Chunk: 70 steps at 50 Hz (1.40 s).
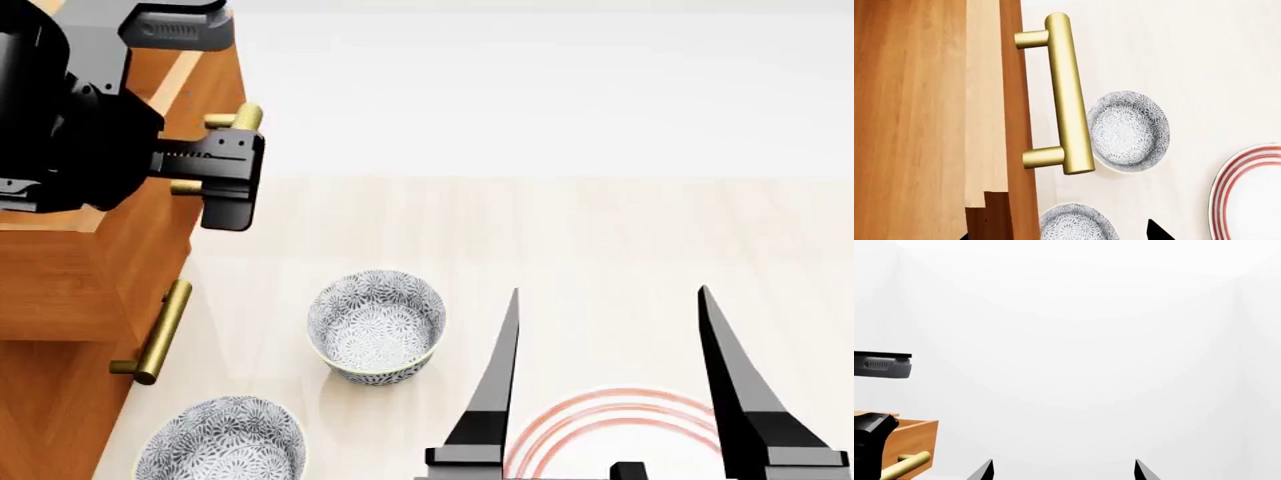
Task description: Open the top drawer of the cabinet.
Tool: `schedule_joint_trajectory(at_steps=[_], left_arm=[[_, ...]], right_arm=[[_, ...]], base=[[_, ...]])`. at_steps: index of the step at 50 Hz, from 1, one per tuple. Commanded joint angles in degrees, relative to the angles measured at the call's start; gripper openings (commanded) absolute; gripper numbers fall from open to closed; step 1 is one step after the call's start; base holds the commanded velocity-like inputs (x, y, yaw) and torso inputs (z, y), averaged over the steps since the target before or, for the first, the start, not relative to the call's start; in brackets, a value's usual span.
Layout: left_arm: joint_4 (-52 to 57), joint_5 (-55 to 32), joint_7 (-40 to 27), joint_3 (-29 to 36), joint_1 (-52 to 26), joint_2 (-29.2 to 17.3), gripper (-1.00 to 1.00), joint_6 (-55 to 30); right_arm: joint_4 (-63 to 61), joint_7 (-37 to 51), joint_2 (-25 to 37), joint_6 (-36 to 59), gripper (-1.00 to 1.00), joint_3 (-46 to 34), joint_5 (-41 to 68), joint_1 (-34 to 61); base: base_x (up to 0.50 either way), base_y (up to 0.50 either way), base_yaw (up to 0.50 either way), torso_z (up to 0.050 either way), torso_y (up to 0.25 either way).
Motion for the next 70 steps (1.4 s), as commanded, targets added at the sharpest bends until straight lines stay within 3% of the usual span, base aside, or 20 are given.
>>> schedule_joint_trajectory(at_steps=[1,21,54,62,70], left_arm=[[2.33,-3.42,-2.35,-2.78,0.07,-0.24,1.00,-0.87],[5.66,-6.87,-7.10,-4.73,0.85,0.88,1.00,-1.52],[10.12,-14.48,-14.74,-7.49,4.14,6.70,1.00,-0.96],[10.59,-14.64,-13.75,-6.54,5.23,8.16,1.00,1.12],[12.47,-20.29,-15.92,-3.72,5.63,8.71,1.00,2.98]], right_arm=[[0.05,0.15,0.17,-0.23,1.00,-0.09,0.08,-0.07],[0.04,0.49,0.42,-0.28,1.00,-0.15,0.31,0.00],[-0.24,0.95,0.94,-0.37,1.00,-0.14,0.78,0.21],[-0.46,1.16,1.17,-0.40,1.00,0.28,1.13,0.12],[-0.70,1.36,1.37,-0.40,1.00,0.46,1.32,0.04]], base=[[0.00,0.00,0.00,0.000,0.000],[0.00,0.00,0.00,0.000,0.000],[0.00,0.00,0.00,0.000,0.000],[0.00,0.00,0.00,0.000,0.000],[0.00,0.00,0.00,0.000,0.000]])
